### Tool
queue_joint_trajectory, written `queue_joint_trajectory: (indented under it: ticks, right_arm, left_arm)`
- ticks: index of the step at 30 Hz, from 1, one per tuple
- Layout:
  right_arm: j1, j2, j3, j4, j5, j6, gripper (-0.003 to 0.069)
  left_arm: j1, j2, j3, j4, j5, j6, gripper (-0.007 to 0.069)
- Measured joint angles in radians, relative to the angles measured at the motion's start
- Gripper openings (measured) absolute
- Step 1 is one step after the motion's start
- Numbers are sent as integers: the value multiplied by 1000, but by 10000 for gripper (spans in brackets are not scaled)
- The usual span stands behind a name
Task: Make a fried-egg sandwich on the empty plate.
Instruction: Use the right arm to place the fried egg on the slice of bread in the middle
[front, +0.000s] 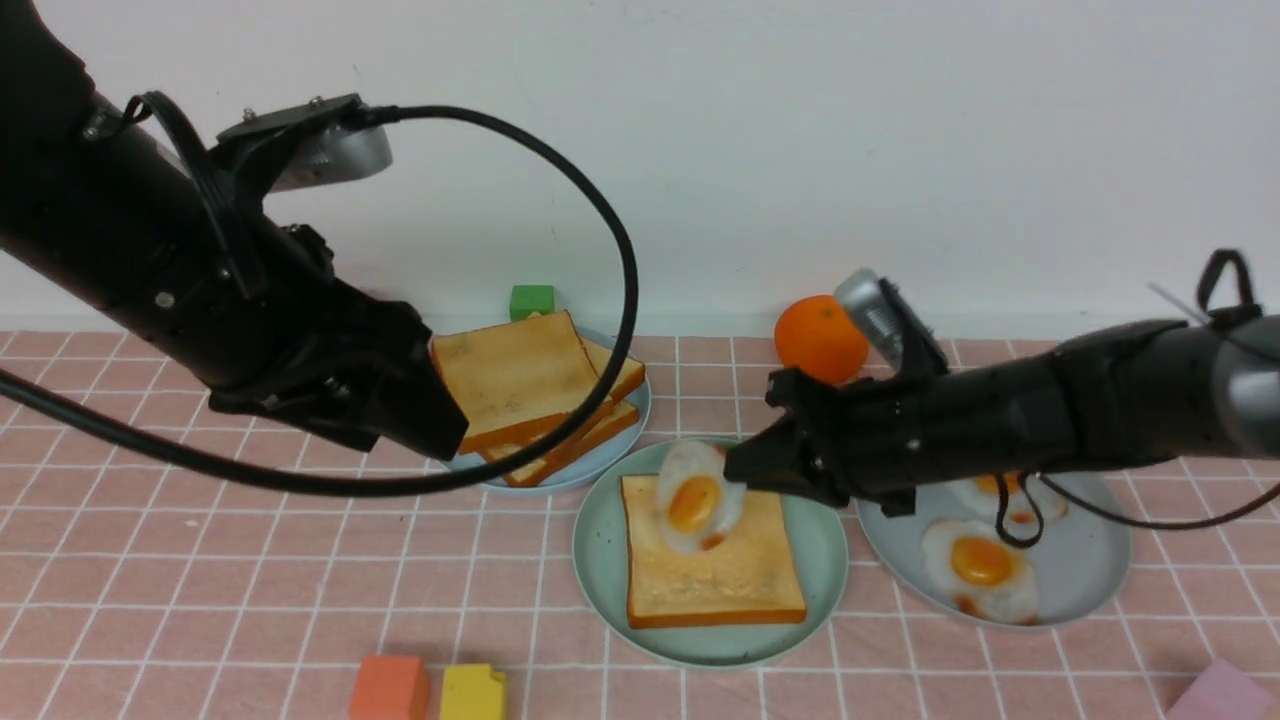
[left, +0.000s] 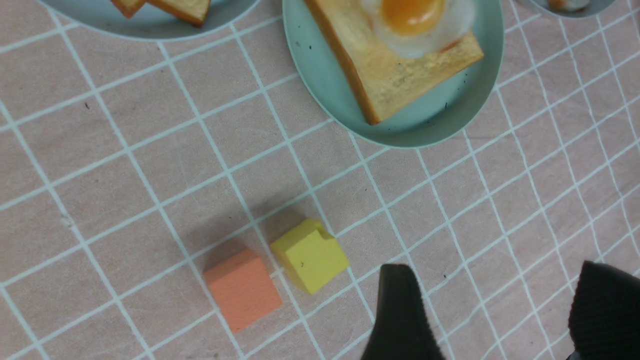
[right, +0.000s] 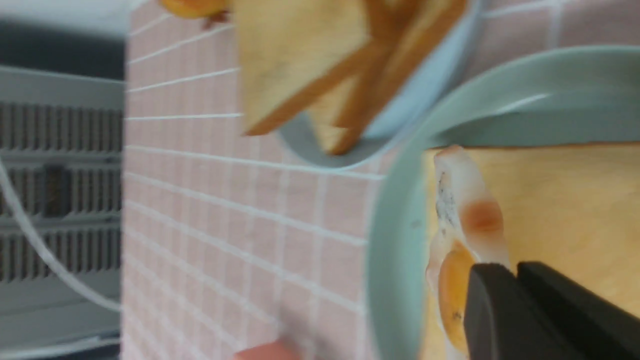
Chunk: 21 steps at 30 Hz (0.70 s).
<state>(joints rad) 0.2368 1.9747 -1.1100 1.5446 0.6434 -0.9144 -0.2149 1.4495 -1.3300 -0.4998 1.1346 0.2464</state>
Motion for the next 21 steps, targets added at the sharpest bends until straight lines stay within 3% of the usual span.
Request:
queue_joint_trajectory:
  ticks: [3,7,9,11,14,18,21]
  right_arm:
    - [0,13,0,-1,-21,6,75]
    - [0,13,-4,-24,-21,7,167]
    - [0,13,-7,-77,-4,14,300]
    - [0,9,-7,-103,3,31,350]
    - [0,-34,-8,-245,11,94,542]
    - [0,-129,-8,-369,15,133,651]
    - [0,-222,-8,-460,37,191,676]
  left_arm:
    - [0,0,0,-1,-1,0,479]
    - [0,0,0,-1,-2,0,479]
    - [0,0,0,-1,-9,0,479]
    - [0,0,0,-3,-19,0,479]
    - [0,4,2,-22,-91,-14,479]
    - [0,31,2,-42,-177,-45,479]
    - [0,72,2,-46,-233,-101,479]
